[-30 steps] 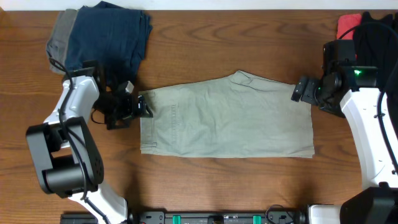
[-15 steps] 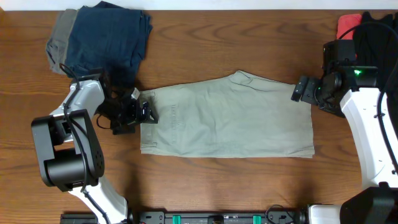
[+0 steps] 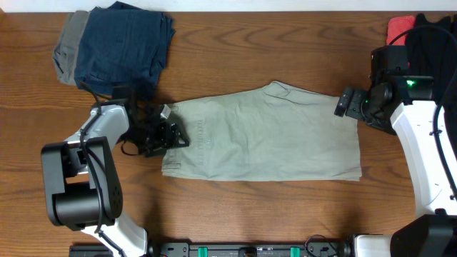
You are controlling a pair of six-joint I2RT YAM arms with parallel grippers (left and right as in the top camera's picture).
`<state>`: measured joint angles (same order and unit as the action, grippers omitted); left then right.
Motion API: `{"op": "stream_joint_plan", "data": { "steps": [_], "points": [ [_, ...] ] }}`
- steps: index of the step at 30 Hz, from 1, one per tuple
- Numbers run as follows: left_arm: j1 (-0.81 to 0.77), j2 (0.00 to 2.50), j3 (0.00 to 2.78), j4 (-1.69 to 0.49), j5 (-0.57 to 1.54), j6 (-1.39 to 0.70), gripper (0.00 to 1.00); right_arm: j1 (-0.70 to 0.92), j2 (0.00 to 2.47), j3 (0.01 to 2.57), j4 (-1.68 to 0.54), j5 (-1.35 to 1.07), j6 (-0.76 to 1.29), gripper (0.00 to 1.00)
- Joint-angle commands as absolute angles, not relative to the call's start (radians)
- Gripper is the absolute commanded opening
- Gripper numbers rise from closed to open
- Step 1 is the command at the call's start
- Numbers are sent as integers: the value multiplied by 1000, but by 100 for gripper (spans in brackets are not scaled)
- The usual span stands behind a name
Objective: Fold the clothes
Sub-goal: 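Move the left gripper to the shorts' left waistband and grasp it, then lift the left edge and fold it rightward over the shorts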
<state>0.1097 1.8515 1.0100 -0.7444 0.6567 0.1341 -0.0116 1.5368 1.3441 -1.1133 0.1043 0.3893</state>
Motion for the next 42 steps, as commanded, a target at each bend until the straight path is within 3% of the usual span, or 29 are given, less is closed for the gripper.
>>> {"op": "stream_joint_plan", "data": {
  "steps": [1, 8, 19, 31, 36, 42],
  "points": [
    [88, 1943, 933, -723, 568, 114, 58, -14, 1530, 1345, -1115, 107, 381, 99],
    [89, 1938, 949, -728, 432, -25, 6, -14, 1530, 1345, -1115, 107, 381, 99],
    [88, 1871, 1169, -973, 221, -152, 6, -14, 1530, 1345, -1115, 107, 381, 99],
    [76, 1701, 1676, -1436, 137, -178, 6, -14, 1530, 1345, -1115, 107, 381, 99],
    [19, 1646, 1888, -1568, 84, -177, 6, -14, 1530, 1345, -1115, 107, 381, 99],
    [-85, 1634, 1935, -1644, 85, -175, 6, -14, 1530, 1345, -1115, 107, 381, 99]
  ]
}}
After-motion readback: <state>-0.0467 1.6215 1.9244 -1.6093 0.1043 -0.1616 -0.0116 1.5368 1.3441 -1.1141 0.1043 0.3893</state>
